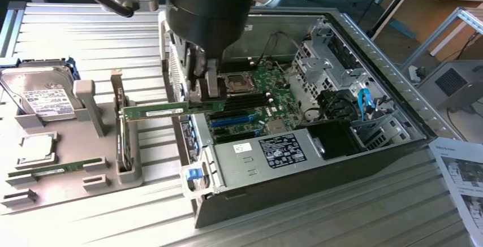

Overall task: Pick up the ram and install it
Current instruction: 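Pick up the ram and move it above insertion slot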

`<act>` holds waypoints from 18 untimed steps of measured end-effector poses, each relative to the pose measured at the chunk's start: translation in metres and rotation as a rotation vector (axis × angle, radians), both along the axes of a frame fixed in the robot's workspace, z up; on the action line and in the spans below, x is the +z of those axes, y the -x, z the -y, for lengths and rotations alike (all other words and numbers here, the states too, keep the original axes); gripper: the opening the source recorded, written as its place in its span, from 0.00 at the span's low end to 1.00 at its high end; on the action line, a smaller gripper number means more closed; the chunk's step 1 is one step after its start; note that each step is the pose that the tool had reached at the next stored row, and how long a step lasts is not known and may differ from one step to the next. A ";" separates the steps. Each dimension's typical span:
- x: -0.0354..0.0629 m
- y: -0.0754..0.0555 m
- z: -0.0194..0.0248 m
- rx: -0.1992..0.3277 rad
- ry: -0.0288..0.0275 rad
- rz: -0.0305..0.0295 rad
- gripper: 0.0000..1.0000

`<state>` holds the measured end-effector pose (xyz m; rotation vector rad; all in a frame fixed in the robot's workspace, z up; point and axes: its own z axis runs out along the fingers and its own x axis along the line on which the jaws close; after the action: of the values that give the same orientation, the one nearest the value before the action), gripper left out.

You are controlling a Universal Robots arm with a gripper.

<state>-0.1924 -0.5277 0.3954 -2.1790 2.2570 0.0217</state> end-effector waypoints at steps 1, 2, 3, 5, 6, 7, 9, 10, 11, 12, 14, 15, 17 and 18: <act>0.0000 -0.005 0.0000 0.000 -0.0001 0.0001 0.12; 0.0000 -0.011 0.0000 0.000 -0.0001 0.0001 0.12; -0.0001 -0.016 0.0000 0.000 -0.0001 0.0001 0.12; 0.0000 -0.035 0.0000 0.000 0.0000 0.0000 0.12; 0.0000 -0.040 0.0000 0.000 0.0000 0.0001 0.12; 0.0000 -0.044 0.0000 0.000 -0.0001 0.0001 0.12; 0.0000 -0.051 0.0000 0.000 -0.0001 0.0001 0.12; 0.0000 -0.064 0.0000 0.000 0.0000 0.0000 0.12; 0.0000 -0.069 0.0000 0.000 -0.0001 0.0001 0.12; 0.0000 -0.073 0.0000 0.000 0.0000 0.0000 0.12; 0.0000 -0.081 0.0000 0.000 -0.0001 0.0001 0.12; -0.0001 -0.089 0.0000 0.000 -0.0001 0.0001 0.12; 0.0000 -0.099 0.0000 0.000 0.0000 0.0000 0.12; 0.0000 -0.102 0.0000 0.000 -0.0001 0.0000 0.12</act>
<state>-0.0908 -0.5276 0.3954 -2.1790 2.2569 0.0217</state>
